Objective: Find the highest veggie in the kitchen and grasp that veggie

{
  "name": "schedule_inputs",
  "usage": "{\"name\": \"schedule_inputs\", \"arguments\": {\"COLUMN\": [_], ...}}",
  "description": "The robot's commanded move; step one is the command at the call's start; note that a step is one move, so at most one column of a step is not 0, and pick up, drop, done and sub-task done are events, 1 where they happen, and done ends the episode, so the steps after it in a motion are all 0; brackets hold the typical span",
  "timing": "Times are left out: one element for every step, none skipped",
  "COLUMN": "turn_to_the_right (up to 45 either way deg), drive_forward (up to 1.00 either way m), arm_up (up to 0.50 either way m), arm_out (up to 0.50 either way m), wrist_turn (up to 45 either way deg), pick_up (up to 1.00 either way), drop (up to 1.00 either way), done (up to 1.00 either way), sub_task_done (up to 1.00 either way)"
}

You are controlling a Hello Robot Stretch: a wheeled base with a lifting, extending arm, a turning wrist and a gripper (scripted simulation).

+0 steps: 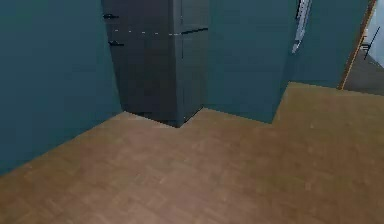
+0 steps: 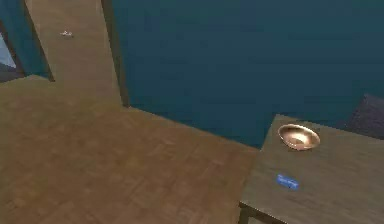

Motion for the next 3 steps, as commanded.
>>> {"name": "schedule_inputs", "arguments": {"turn_to_the_right": [-15.0, 0.0, 45.0], "drive_forward": [0.0, 0.15, 0.0], "arm_up": [0.0, 0.0, 0.0], "arm_out": [0.0, 0.0, 0.0], "wrist_turn": [0.0, 0.0, 0.0], "pick_up": [0.0, 0.0, 0.0], "drop": [0.0, 0.0, 0.0], "done": [0.0, 0.0, 0.0], "sub_task_done": [0.0, 0.0, 0.0]}}
